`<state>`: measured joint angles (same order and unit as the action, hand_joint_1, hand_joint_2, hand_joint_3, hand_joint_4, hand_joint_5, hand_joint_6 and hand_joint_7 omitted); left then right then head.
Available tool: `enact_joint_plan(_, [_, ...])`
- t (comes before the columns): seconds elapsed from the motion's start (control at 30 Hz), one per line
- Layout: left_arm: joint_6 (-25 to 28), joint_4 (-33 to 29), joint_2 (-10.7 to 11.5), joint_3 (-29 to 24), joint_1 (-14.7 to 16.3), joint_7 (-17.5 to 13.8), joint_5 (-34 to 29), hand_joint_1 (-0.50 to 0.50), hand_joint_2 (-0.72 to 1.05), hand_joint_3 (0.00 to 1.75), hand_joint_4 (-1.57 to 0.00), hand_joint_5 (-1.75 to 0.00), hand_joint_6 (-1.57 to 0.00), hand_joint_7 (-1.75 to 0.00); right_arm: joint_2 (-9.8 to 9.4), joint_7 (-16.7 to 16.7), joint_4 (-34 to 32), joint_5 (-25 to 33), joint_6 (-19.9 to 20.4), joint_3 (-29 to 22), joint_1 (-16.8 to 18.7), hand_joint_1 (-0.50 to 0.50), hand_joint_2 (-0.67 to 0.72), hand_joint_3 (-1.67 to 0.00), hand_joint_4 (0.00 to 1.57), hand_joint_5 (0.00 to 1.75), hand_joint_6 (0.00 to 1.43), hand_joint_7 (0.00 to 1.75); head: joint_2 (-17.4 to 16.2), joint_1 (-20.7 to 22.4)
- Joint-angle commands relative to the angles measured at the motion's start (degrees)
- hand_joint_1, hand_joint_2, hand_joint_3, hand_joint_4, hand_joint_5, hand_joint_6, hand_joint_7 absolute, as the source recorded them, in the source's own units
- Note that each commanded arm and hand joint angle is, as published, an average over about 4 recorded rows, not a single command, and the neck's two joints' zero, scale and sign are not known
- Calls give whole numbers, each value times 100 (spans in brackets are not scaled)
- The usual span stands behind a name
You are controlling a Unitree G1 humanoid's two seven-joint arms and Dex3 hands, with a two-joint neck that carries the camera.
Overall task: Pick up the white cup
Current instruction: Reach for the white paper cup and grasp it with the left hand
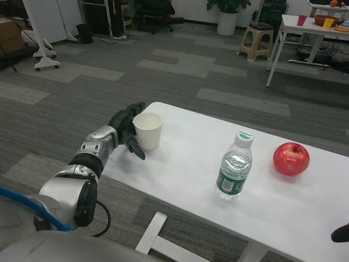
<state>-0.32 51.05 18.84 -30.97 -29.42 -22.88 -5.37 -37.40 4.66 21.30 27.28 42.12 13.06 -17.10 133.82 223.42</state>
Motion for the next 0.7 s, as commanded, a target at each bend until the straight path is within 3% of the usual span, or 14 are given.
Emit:
enact_joint_plan(0.03, [48, 151, 98, -36, -91, -5, 120, -50, -55, 9, 0, -21, 0, -7, 5, 26, 52, 31, -19, 24, -4, -46, 72, 0, 0, 0, 0, 0, -6, -4])
enact_joint_plan(0.2, [37, 344, 63, 7, -91, -5, 146, -50, -46, 9, 0, -21, 0, -7, 5, 26, 71, 31, -19, 39, -4, -46, 72, 0, 0, 0, 0, 0, -18, -5])
enact_joint_plan(0.7, [-3, 546, 41, 201, -174, 12, 159, -50, -53, 9, 0, -23, 0, -9, 13, 31, 98, 31, -19, 43, -4, -46, 72, 0, 0, 0, 0, 0, -19, -15])
